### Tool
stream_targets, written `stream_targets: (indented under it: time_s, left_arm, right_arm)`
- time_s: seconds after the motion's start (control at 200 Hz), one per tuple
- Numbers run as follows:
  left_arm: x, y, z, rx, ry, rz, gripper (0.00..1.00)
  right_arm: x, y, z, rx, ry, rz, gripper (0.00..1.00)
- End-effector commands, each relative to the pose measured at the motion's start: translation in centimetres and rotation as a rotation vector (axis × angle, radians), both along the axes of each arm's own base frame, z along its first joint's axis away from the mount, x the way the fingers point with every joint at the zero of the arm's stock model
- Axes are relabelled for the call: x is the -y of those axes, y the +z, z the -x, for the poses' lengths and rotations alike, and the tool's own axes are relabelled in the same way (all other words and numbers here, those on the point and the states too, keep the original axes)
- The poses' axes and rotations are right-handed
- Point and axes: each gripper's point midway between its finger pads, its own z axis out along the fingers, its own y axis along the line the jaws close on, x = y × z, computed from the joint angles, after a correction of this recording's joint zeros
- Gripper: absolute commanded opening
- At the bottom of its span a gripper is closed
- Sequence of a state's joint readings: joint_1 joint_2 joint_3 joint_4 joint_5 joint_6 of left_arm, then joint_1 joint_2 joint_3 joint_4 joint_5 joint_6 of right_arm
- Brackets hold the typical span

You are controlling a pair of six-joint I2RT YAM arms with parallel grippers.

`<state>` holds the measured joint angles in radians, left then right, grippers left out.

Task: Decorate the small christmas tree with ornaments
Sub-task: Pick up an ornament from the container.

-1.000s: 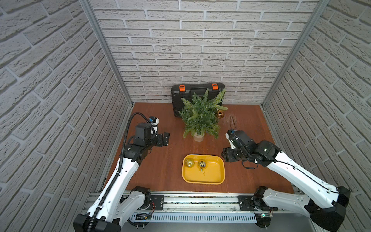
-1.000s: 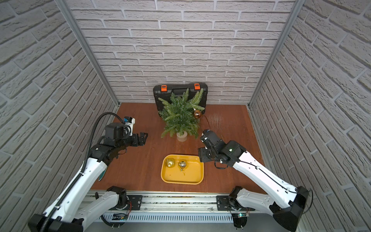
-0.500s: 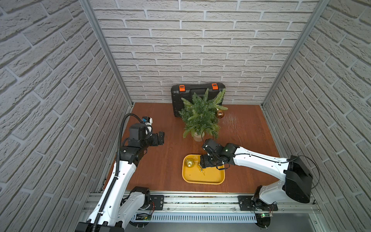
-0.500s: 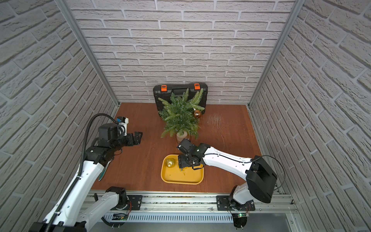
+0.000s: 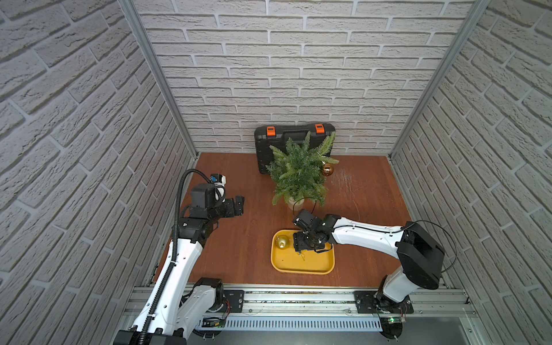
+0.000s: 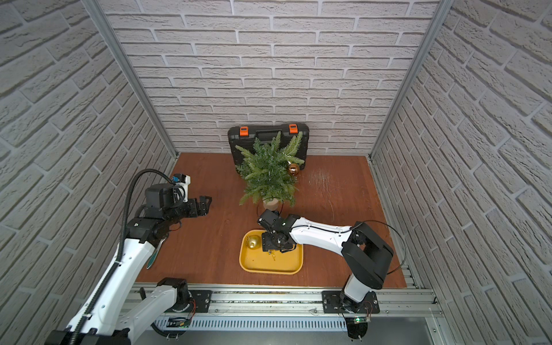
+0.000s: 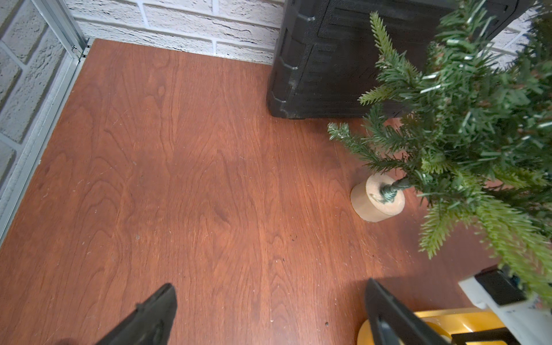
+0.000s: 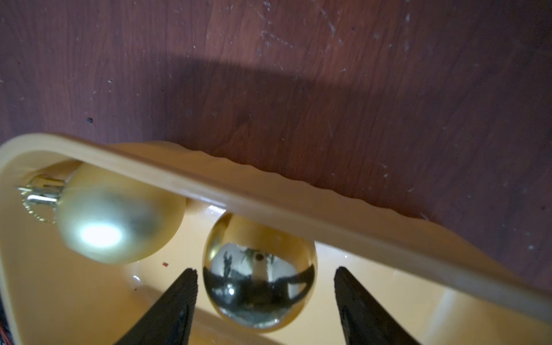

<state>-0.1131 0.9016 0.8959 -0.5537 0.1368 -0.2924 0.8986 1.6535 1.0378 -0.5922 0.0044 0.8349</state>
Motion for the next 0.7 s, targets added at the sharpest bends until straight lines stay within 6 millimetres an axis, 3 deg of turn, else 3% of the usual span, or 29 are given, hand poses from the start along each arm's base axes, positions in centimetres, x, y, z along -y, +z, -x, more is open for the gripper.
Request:
stream_targets:
  time_s: [0.0, 0.695]
  left_arm:
    - [0.1, 0.1, -0.3, 0.016, 0.001, 0.019, 0.98]
    - [-0.1, 0.0, -0.3, 0.009, 0.009, 0.026, 0.98]
  right_arm:
    - [-1.1, 0.3, -0.5, 0.014, 0.004, -0.027, 0.71]
    - [-1.0, -1.3, 0.0, -0.019, 0.014, -0.007, 0.66]
